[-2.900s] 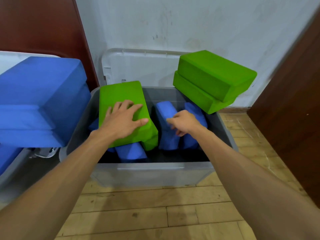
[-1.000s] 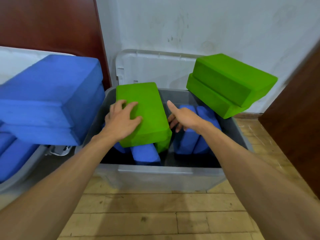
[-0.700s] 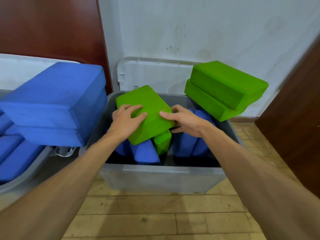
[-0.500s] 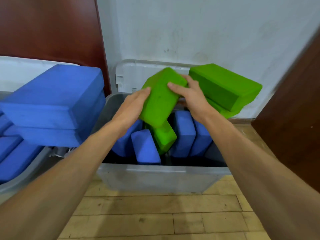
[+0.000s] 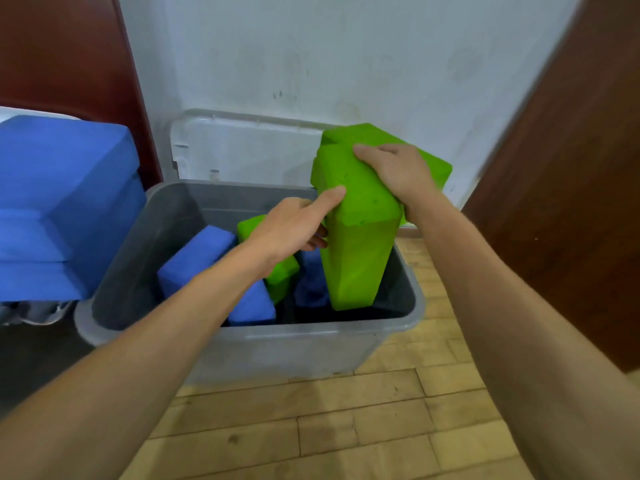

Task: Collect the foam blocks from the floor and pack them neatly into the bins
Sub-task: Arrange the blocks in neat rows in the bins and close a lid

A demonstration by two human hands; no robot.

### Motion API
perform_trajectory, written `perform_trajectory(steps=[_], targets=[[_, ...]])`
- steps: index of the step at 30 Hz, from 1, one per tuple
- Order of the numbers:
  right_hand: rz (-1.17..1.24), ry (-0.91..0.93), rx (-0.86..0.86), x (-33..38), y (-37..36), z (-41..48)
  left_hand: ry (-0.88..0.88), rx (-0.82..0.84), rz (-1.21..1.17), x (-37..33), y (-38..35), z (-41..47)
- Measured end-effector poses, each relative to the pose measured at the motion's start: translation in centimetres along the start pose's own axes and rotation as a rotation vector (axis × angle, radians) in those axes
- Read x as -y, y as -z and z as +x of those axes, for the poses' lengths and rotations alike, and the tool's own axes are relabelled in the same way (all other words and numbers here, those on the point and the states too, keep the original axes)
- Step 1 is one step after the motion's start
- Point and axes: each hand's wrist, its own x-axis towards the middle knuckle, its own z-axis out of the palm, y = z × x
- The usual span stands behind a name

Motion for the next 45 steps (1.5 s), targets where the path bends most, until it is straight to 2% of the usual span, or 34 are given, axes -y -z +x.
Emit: perform_trajectory(steps=[7,19,25,27,31,34,36,39,41,45], targets=[[-0.122,-0.074,0.082,-3.3,1.2,0.3,0.064,0.129,0.008,1.4,-2.8,1.1],[-0.37,-0.138,0.103,-7.2,1.4,0.6,0.07,0.206,0.052,2.8,-5.4,1.9],[-0.444,-0.225,0.171,-9.0,1.8,-0.7,0.109,0.221,0.043,4.2,-6.8,1.8],[-0.483,-0.232,0.124,-9.0,2.0,-0.8,0.082,0.209,0.055,4.1,-6.9,1.9],[-0.563,-0.156,-0.094,-7.5,1.8,-1.8,0.044,0.237,0.106,5.0,-6.2,2.1],[-0.565,0.007,-0.18,-5.4,0.3,-2.3,0.049,0.24,0.12,5.9,-4.0,2.2],[-0.554,0.117,-0.185,-3.9,-1.8,-2.3,0.06,0.17,0.099,6.4,-1.8,2.3],[-0.485,0.16,-0.065,-2.2,-5.9,-1.9,0.057,0.021,0.136,7.8,2.2,2.3],[-0.445,0.124,0.072,-1.8,-8.5,-1.7,0.038,-0.024,0.311,9.3,4.7,2.0],[-0.522,0.032,0.309,-3.2,-12.6,-1.5,0.052,0.102,0.617,12.1,7.6,0.7]])
